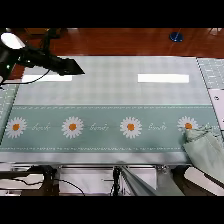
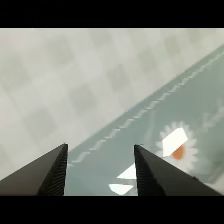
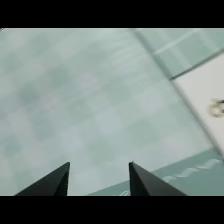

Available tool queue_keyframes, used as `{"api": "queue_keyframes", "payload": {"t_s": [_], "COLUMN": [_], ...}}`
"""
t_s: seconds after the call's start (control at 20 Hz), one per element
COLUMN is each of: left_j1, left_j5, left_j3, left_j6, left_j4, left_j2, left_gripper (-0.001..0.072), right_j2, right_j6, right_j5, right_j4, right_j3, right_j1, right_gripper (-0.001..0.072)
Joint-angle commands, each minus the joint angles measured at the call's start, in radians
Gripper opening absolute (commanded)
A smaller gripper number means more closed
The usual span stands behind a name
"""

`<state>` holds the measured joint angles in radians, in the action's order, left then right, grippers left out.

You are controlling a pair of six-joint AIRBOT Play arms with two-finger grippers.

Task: Fold the shirts.

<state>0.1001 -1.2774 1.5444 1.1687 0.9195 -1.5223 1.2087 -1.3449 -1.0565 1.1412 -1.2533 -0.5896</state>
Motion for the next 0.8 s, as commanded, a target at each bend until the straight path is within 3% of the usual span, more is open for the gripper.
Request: {"api": "queue_keyframes", "payload": {"t_s": [0.0,0.05,0.15,0.4,0.45,0.55,0.75], "left_j1": [0.163,0.214,0.275,0.273,0.26,0.228,0.187], "left_j5": [0.001,-0.012,-0.017,-0.018,-0.021,-0.047,-0.097], "left_j3": [0.083,0.087,0.086,0.086,0.086,0.086,0.086], "left_j6": [0.175,0.238,0.255,0.36,0.38,0.418,0.425], "left_j4": [0.465,0.6,0.689,0.673,0.653,0.601,0.554], "left_j2": [0.0,0.0,-0.008,-0.058,-0.068,-0.089,-0.117], "left_gripper": [0.0488,0.0488,0.0488,0.0517,0.0538,0.0539,0.0537], "right_j2": [0.116,0.143,0.182,0.196,0.196,0.196,0.196], "right_j6": [0.011,0.01,-0.029,-0.047,-0.047,-0.047,-0.046], "right_j5": [-0.19,-0.252,-0.299,-0.278,-0.278,-0.278,-0.246], "right_j4": [0.24,0.359,0.452,0.409,0.409,0.41,0.41], "right_j3": [-0.077,-0.077,-0.077,-0.077,-0.077,-0.077,-0.077], "right_j1": [0.36,0.433,0.513,0.546,0.546,0.545,0.545], "right_gripper": [0.0425,0.0426,0.0426,0.043,0.044,0.0545,0.0547]}}
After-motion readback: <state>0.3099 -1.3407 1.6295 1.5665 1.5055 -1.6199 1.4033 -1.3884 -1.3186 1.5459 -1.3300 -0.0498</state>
